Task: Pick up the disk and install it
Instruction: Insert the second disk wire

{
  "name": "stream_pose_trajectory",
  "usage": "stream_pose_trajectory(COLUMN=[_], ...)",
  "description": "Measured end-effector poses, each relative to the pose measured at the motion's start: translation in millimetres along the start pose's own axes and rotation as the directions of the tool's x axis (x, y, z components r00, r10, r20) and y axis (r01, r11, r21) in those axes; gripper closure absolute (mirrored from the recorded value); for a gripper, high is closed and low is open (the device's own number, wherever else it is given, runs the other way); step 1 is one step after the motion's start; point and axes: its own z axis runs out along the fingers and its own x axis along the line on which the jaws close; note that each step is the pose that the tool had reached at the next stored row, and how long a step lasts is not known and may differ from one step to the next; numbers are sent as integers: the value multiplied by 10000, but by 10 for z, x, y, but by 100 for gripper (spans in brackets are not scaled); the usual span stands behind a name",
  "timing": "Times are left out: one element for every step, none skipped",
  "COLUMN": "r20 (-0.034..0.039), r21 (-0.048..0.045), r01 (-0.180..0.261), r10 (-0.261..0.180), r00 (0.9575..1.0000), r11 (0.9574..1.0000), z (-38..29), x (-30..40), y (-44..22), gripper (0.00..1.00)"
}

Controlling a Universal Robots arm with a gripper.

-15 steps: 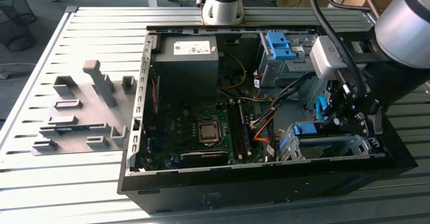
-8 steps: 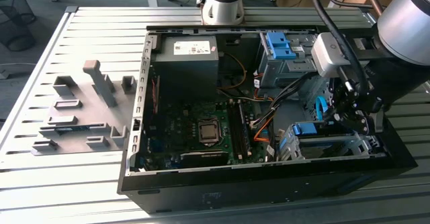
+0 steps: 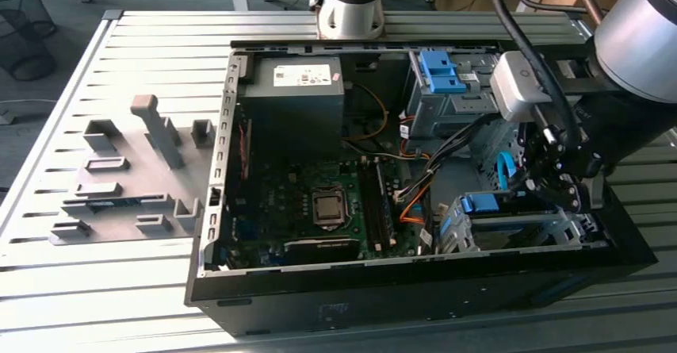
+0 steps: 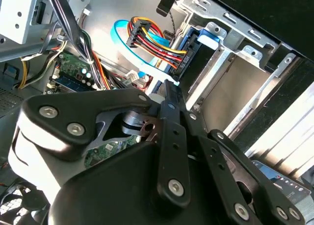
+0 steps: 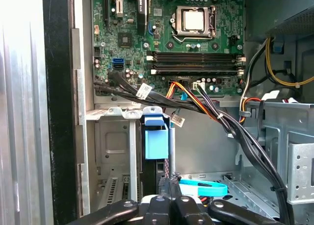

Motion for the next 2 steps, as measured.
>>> stream_pose_trajectory(r20=[1,1], r21=[0,0], r01=[0,0], r10=[0,0], r00=[10000,10000], r11=[10000,10000], z=[0,0], x=[0,0], y=[0,0], gripper=[89,89])
